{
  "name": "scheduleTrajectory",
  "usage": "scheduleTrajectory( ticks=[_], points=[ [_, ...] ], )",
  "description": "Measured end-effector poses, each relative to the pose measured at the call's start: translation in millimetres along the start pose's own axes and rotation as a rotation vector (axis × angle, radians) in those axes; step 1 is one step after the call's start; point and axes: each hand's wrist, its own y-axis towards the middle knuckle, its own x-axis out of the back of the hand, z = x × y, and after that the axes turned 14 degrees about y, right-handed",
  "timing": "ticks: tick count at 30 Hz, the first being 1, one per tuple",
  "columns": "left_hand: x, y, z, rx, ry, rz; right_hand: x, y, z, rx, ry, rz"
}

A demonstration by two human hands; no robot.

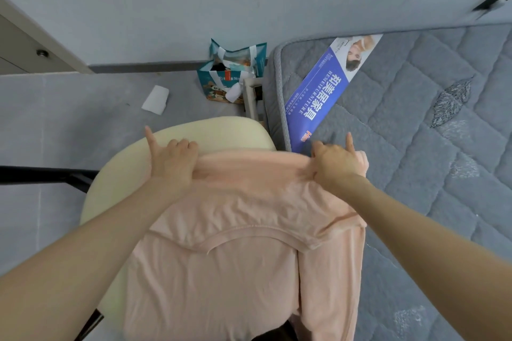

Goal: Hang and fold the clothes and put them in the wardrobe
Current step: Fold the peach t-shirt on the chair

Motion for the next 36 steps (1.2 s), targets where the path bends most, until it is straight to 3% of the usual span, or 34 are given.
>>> scheduleTrajectory(
  ticks=[5,11,19,22,29,33,36],
  points=[
    [-1.1,-34.5,28.3,0.065,-0.110,0.002,20.1,-31.1,-8.1,-0.031,0.104,0.082],
    [50.2,-51.6,77.5,0.182,-0.114,-0.172,73.1,-61.0,2.8,0.094,0.009,-0.279],
    [76.9,-75.7,123.2,0.261,-0.181,-0.365,124.0,-65.8,28.6,0.252,0.144,-0.573],
    [85.2,-87.9,133.0,0.279,-0.224,-0.369,135.7,-74.0,34.9,0.237,0.202,-0.562],
    [154.7,-124.6,177.0,0.350,-0.270,-0.513,200.1,-127.3,36.1,0.292,0.270,-0.707],
    [210.4,-161.5,207.1,0.387,-0.278,-0.555,260.3,-169.9,37.4,0.312,0.195,-0.548],
    [246.6,-193.6,221.2,0.403,-0.274,-0.574,287.9,-199.9,37.3,0.307,0.229,-0.559]
  ],
)
